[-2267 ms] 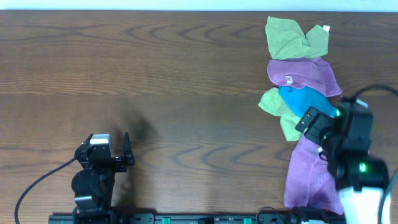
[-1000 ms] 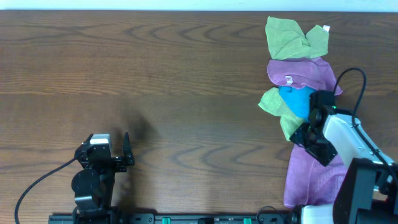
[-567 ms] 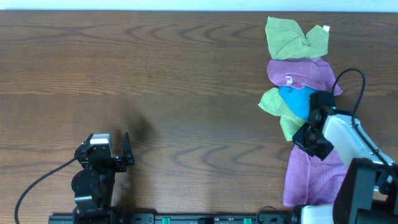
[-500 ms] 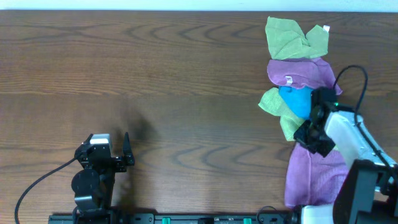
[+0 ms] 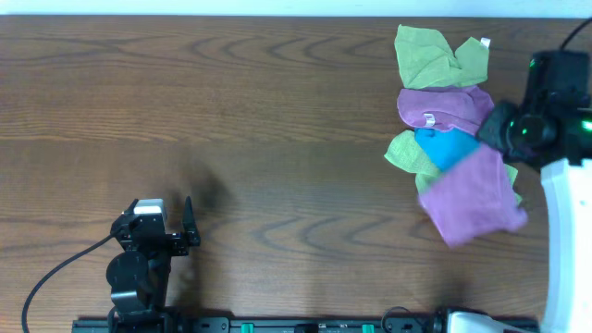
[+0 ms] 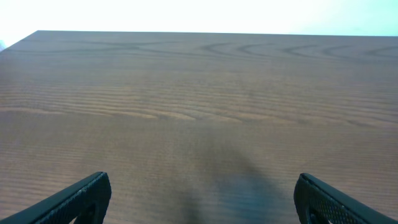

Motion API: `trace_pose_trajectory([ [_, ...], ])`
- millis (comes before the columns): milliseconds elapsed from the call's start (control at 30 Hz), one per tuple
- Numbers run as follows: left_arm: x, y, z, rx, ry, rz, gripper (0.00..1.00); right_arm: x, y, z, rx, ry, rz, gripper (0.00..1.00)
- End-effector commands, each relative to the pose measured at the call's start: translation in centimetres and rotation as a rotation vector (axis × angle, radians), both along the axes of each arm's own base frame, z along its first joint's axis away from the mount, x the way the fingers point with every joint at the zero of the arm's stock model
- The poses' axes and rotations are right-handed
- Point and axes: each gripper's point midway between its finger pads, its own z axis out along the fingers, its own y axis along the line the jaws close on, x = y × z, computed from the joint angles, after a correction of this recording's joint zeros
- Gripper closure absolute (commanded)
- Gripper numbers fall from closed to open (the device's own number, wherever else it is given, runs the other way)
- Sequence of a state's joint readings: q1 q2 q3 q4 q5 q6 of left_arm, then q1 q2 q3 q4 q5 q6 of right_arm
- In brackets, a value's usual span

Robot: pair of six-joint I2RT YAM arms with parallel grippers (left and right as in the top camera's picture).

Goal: Fold the cloth
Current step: 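Lift the purple cloth and carry it left toward the table center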

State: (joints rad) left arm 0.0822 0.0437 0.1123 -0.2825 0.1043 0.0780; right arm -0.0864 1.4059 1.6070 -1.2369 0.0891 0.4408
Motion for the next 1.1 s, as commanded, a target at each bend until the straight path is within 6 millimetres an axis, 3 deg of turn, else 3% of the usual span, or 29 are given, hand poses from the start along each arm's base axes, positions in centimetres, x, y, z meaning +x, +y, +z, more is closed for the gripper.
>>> trace_pose_trajectory([
  [0, -0.1, 0.0, -1.2, -0.007, 0.029, 0.005, 0.05, 0.6, 4.8, 5.4, 0.043, -0.156, 0.228, 0.99],
  [133, -0.1, 0.0, -1.3, -0.007, 0.029, 0.005, 0.05, 1.4, 10.2, 9.2, 0.088, -0.291, 0.421, 0.99],
  [233, -0.1, 0.0, -1.3, -0.007, 0.029, 0.005, 0.05, 2.0, 15.2, 10.6, 0.126, -0.373, 0.604, 0.99],
  [333, -0.1, 0.0, -1.3, -0.007, 0.029, 0.005, 0.04, 2.6, 18.7, 9.5, 0.111, -0.358, 0.732, 0.99],
  [400, -0.1, 0.0, -1.3, -0.007, 0.029, 0.005, 0.05, 2.9, 19.9, 7.1, 0.107, -0.277, 0.755, 0.99],
  [500, -0.1, 0.0, -1.3, -0.007, 0.029, 0.005, 0.05, 3.6, 19.1, 2.9, 0.056, -0.119, 0.682, 0.99],
  [567, -0.1, 0.0, -1.3, -0.007, 0.029, 0.005, 0.05, 4.7, 16.3, -0.6, -0.046, 0.006, 0.514, 0.99],
  [667, -0.1, 0.0, -1.3, -0.007, 0.029, 0.005, 0.05, 6.8, 13.5, -2.0, -0.156, 0.020, 0.361, 0.99],
  [800, -0.1, 0.0, -1.3, -0.007, 0.029, 0.005, 0.05, 10.8, 12.7, -1.3, -0.209, -0.101, 0.295, 0.99],
  [967, -0.1, 0.0, -1.2, -0.007, 0.029, 0.005, 0.05, 16.5, 14.2, 1.6, -0.269, -0.333, 0.378, 0.99],
  [1067, -0.1, 0.0, -1.2, -0.007, 0.029, 0.005, 0.05, 18.7, 15.1, 2.7, -0.300, -0.427, 0.408, 0.99],
])
